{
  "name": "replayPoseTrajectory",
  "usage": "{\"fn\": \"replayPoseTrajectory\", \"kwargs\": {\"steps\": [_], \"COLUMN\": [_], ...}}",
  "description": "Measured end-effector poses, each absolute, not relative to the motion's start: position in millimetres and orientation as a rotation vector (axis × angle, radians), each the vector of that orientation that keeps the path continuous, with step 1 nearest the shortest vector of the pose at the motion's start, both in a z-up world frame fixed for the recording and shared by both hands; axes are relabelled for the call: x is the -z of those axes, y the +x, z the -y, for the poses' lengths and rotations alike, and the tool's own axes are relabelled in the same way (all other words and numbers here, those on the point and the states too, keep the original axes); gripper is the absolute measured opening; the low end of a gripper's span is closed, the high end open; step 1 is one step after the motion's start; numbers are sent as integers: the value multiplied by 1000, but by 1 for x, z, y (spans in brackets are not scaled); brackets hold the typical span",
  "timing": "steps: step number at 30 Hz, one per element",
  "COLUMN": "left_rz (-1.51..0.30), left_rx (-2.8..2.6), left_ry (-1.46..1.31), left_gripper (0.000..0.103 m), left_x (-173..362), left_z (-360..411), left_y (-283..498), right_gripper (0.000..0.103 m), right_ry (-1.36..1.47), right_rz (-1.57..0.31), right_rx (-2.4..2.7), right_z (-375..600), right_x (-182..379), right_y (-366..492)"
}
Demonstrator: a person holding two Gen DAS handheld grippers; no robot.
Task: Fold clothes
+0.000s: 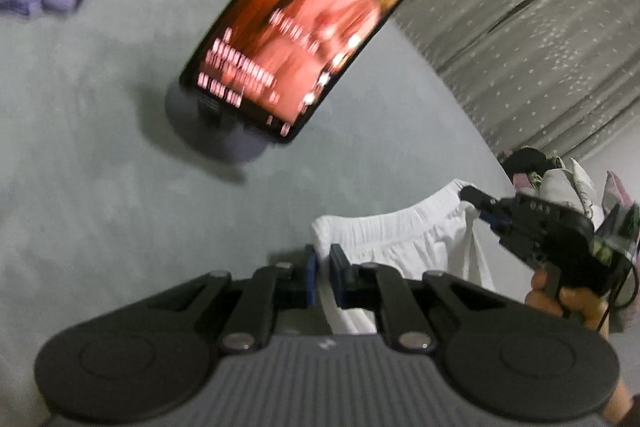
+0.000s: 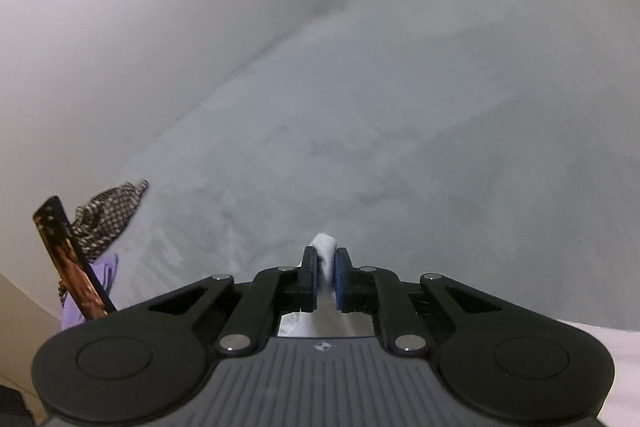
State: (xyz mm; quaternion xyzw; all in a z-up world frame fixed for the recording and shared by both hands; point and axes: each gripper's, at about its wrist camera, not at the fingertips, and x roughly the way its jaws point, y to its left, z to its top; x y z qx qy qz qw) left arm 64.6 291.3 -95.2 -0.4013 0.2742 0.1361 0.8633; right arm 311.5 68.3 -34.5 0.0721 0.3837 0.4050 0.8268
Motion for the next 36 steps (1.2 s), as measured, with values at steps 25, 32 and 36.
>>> {"fn": "replayPoseTrajectory", "kwargs": {"steps": [25, 32, 36], "left_rz": [-474, -452, -442], "left_rx": [-261, -208, -180], "left_ry": [-651, -667, -673], "left_gripper": [21, 36, 44], "left_x": [104, 109, 112], "left_z": [-262, -269, -271], "left_y": [66, 64, 64], "right_gripper": [47, 54, 60], "right_ry": [99, 97, 97], "right_rz": [-770, -744, -713], "right_rx": [-641, -591, -563], "right_z": [-72, -26, -3], "right_x": [75, 63, 51], "right_y": [299, 258, 228]}}
